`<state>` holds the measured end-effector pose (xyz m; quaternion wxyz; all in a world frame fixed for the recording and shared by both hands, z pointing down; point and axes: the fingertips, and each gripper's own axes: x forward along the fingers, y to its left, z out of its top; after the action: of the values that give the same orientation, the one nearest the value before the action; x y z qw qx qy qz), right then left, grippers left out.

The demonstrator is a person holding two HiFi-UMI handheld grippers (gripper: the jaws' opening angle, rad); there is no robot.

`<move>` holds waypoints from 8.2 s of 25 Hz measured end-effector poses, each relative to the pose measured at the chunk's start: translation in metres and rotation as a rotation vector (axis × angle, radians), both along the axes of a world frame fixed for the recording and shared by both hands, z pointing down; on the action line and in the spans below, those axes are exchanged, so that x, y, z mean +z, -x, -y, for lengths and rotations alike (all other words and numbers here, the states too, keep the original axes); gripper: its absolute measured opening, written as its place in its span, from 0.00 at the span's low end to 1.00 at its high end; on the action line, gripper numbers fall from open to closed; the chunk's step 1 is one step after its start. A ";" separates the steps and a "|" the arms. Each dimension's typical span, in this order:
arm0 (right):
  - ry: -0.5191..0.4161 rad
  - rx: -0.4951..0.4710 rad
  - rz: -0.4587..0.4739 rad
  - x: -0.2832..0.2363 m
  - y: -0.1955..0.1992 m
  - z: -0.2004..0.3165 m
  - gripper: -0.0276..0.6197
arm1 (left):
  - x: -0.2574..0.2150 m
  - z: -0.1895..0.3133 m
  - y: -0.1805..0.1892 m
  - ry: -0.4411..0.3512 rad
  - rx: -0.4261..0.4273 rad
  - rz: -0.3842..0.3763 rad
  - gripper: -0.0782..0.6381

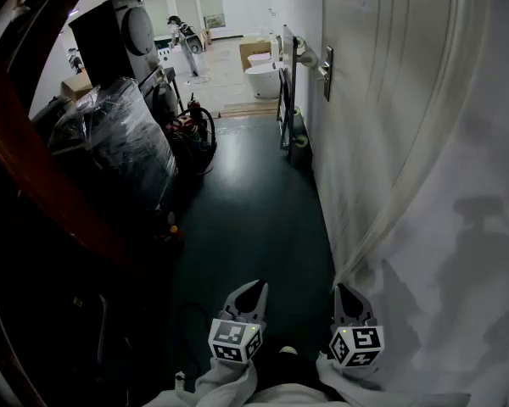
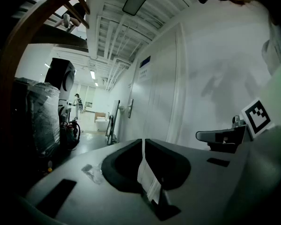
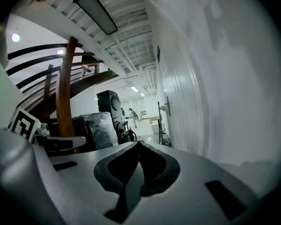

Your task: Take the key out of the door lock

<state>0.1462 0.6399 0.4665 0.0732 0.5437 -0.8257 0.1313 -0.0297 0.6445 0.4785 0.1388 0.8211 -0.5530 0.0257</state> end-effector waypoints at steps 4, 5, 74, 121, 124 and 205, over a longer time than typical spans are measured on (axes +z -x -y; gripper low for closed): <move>-0.006 0.028 0.011 0.000 -0.005 0.004 0.12 | 0.001 0.004 -0.002 -0.006 0.005 -0.005 0.15; -0.006 0.035 0.016 0.001 -0.006 0.004 0.12 | 0.002 0.004 -0.002 -0.005 0.006 -0.004 0.15; 0.038 0.219 -0.028 0.005 0.071 0.368 0.12 | 0.008 0.404 0.074 0.022 0.184 -0.047 0.15; 0.053 0.105 -0.038 0.011 0.055 0.700 0.12 | 0.021 0.717 0.043 0.060 0.128 -0.024 0.15; 0.052 0.104 -0.034 0.012 0.052 0.719 0.12 | 0.020 0.736 0.042 0.059 0.117 -0.024 0.15; 0.055 0.876 -0.026 0.023 -0.038 0.918 0.12 | 0.037 1.076 -0.100 0.461 0.789 -0.509 0.15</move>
<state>0.1843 -0.2782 0.4892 0.0356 0.8419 -0.5126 0.1648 0.0705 -0.4317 0.5158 0.4256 0.8954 -0.1305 -0.0035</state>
